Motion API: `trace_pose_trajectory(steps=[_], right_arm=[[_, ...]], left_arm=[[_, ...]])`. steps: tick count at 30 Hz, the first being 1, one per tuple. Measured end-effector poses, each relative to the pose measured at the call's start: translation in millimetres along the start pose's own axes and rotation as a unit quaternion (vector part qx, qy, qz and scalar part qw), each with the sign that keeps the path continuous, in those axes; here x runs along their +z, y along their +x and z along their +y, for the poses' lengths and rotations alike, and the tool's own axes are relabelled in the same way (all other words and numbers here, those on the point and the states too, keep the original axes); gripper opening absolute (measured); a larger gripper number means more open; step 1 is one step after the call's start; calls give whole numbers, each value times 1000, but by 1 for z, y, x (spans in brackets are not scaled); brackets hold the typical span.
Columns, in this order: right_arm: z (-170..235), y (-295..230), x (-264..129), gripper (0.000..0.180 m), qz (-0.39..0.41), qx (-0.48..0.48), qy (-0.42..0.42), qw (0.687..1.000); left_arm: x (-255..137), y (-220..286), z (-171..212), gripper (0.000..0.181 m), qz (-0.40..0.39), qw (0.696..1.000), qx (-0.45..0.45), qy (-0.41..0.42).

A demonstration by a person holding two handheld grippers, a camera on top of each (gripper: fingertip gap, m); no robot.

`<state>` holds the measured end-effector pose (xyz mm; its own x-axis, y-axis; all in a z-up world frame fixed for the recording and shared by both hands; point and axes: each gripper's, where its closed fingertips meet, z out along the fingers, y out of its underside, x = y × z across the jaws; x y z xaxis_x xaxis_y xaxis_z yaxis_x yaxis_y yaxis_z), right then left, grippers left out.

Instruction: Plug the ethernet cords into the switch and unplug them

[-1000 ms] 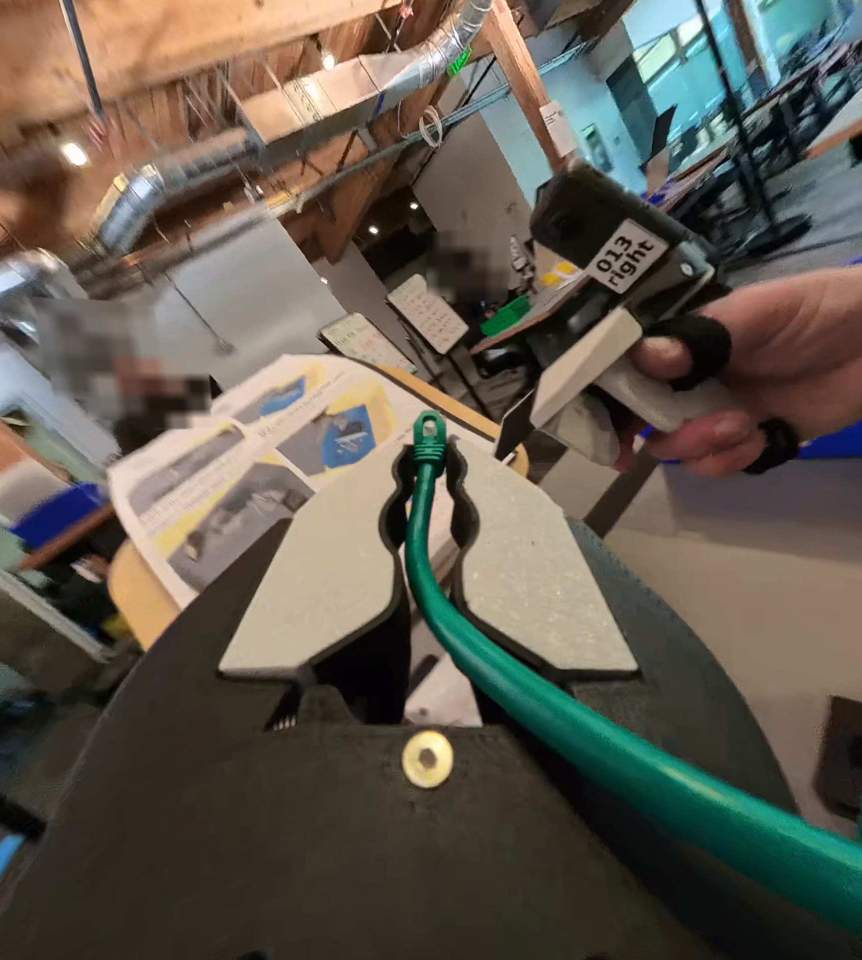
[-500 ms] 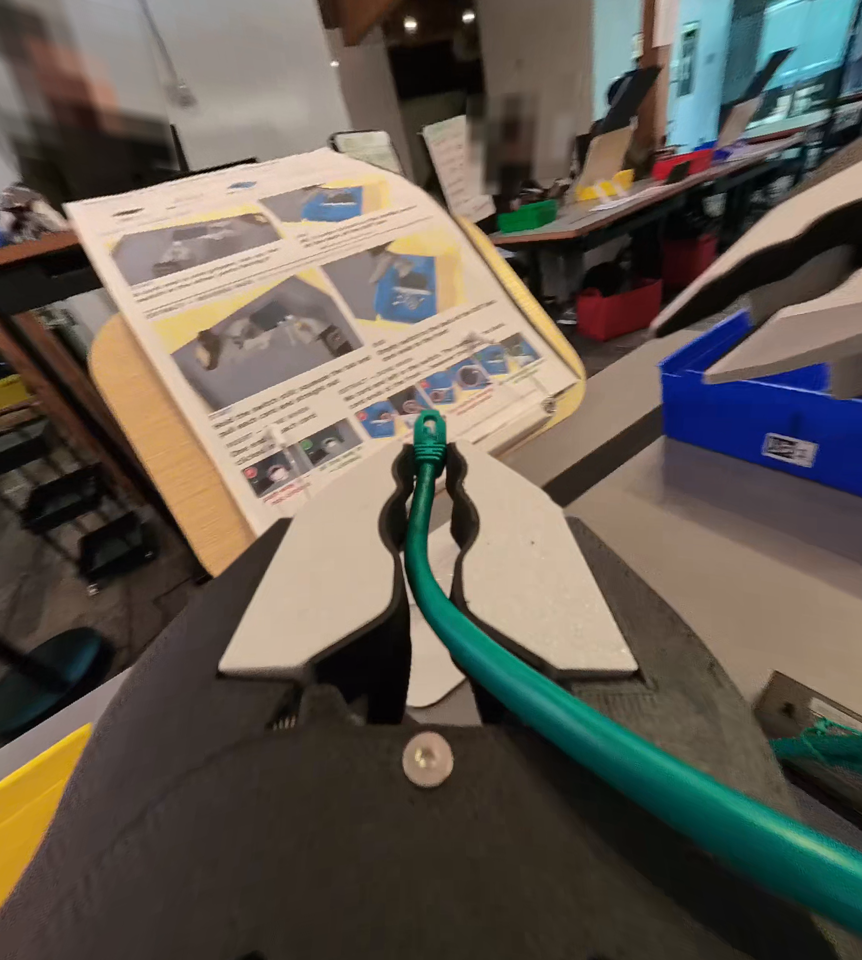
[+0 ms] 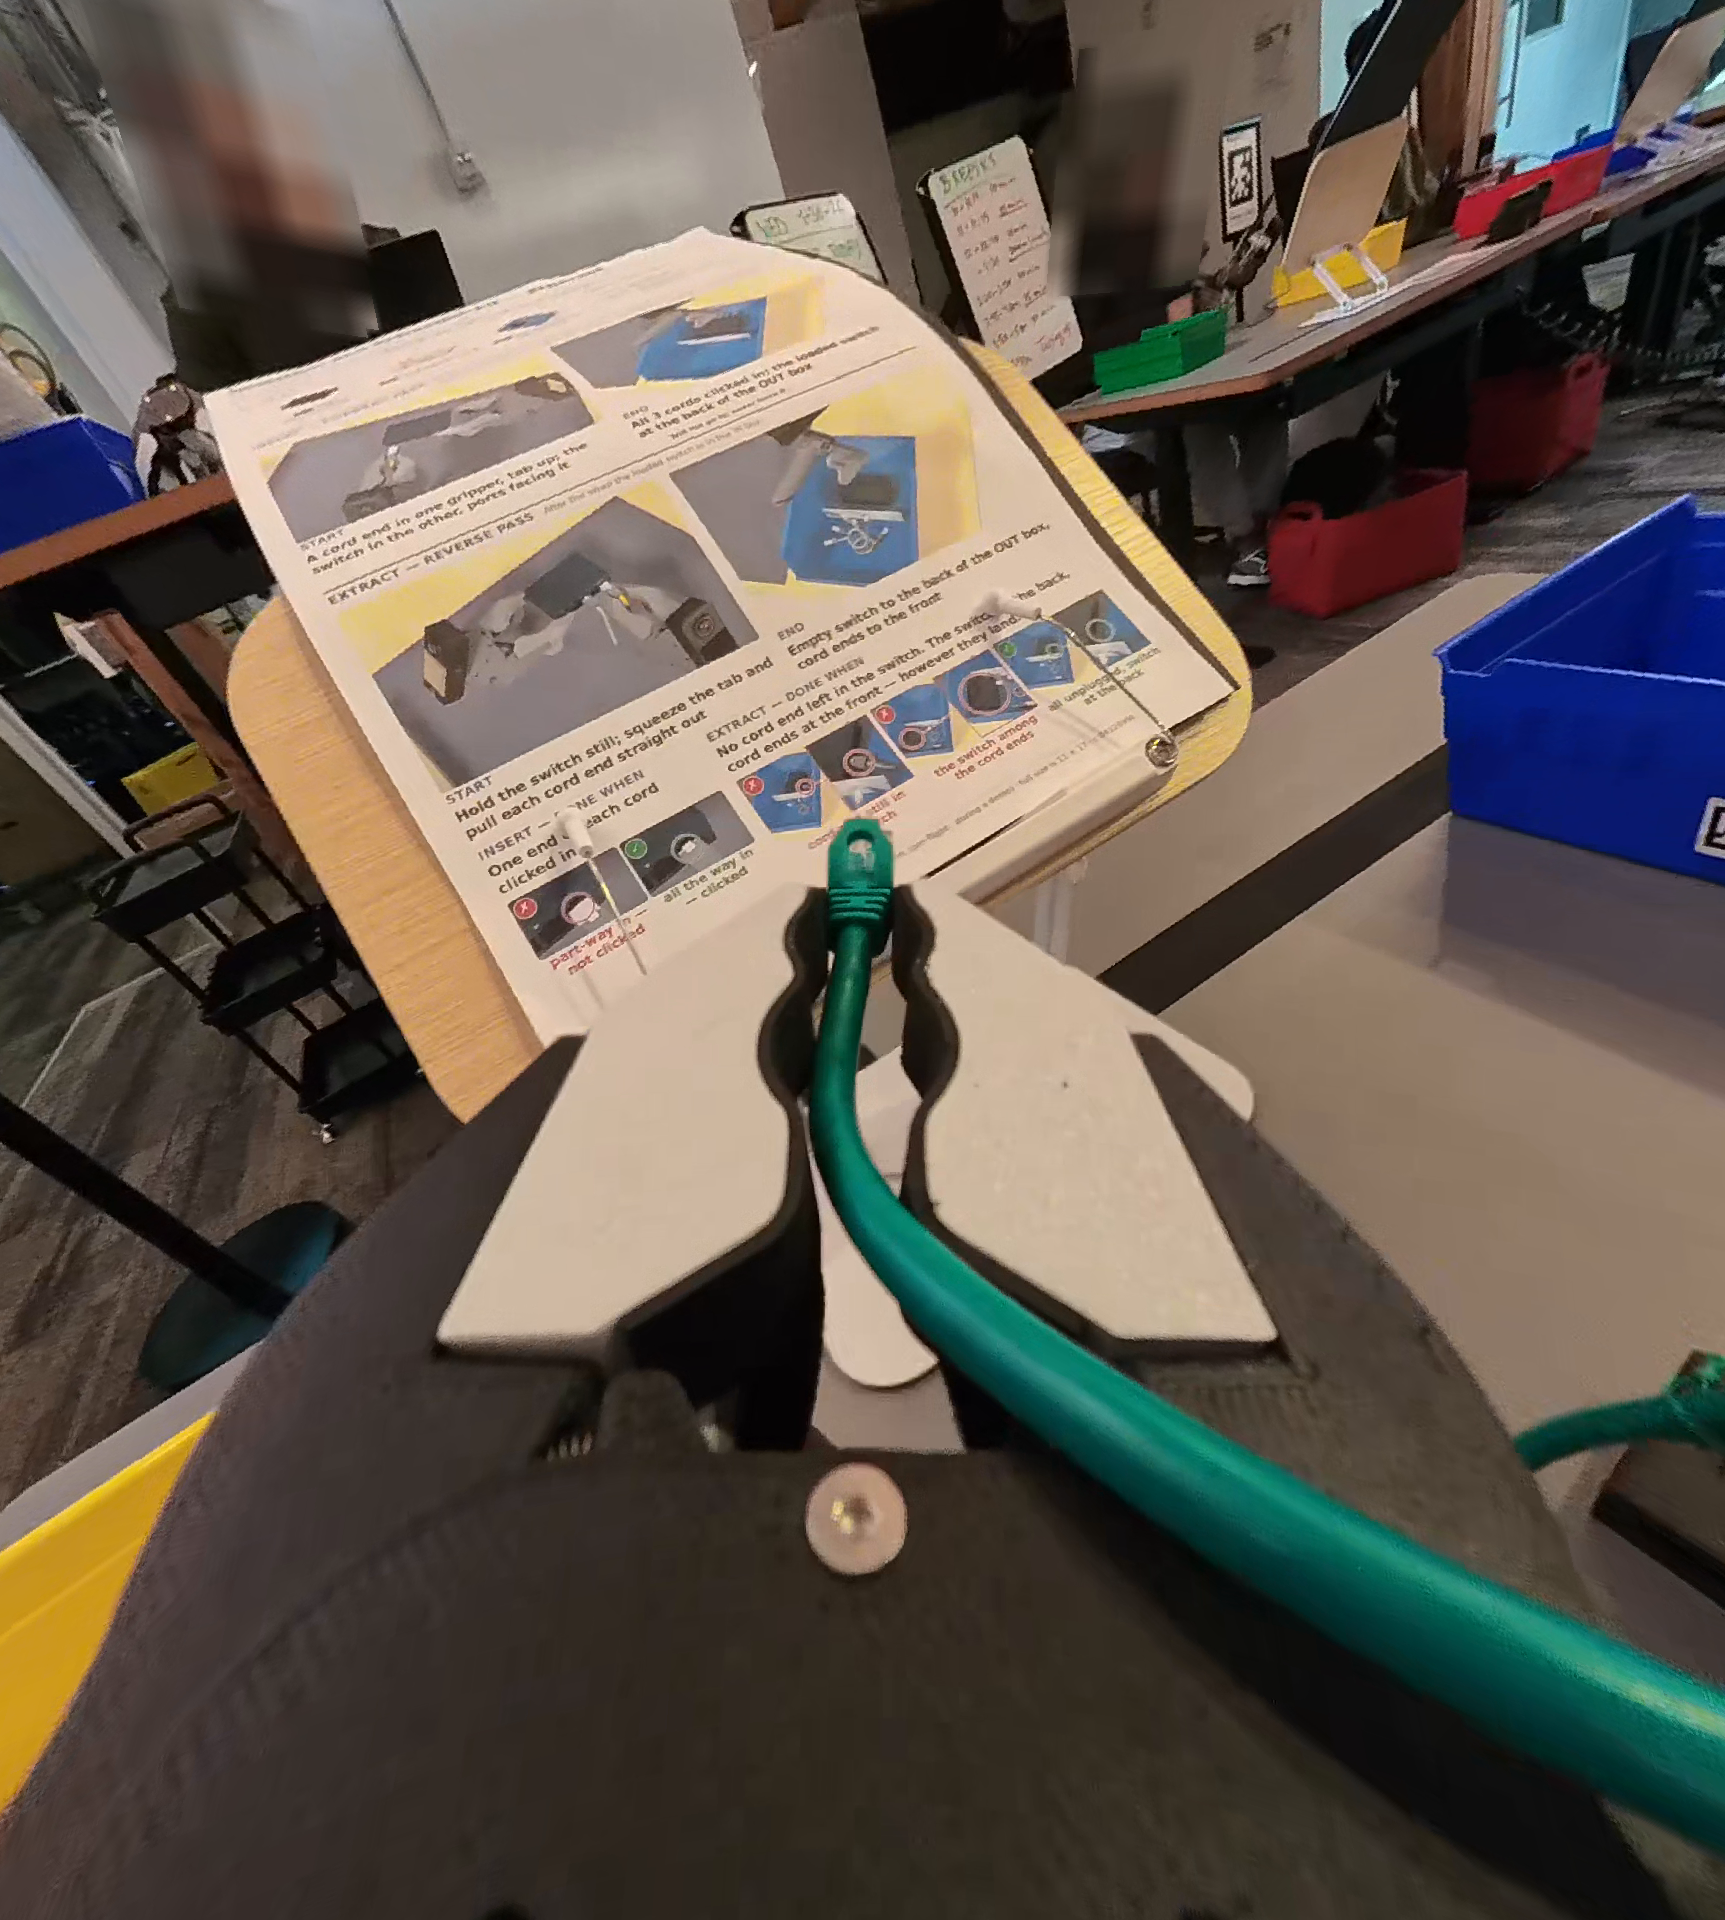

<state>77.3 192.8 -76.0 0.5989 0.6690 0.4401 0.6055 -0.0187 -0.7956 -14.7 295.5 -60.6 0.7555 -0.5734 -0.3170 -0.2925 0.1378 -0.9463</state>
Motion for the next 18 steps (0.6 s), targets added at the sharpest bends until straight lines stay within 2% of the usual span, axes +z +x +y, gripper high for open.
trace_pose_trajectory(steps=[2, 5, 7, 10, 15, 18], right_arm=[[10, -6, -5, 21, 9, -1, -19, 1000], [23, -18, -13, 38, -4, 9, -39, 999], [40, -32, -14, 60, -40, 19, -62, 997], [68, -61, -10, 86, -115, 21, -95, 989], [122, -104, 10, 109, -217, -33, -148, 964], [150, -112, 25, 112, -252, -78, -184, 947]], left_arm=[[1, 3, 1, 12, 7, 1000, -6, 1], [1, 7, 0, 12, 33, 999, -12, 11], [-1, 17, -6, 12, 80, 996, -14, 37], [-2, 18, -5, 12, 100, 994, -10, 38], [-5, 18, -9, 12, 115, 992, -15, 51], [-6, 19, -10, 12, 118, 992, -10, 51]])
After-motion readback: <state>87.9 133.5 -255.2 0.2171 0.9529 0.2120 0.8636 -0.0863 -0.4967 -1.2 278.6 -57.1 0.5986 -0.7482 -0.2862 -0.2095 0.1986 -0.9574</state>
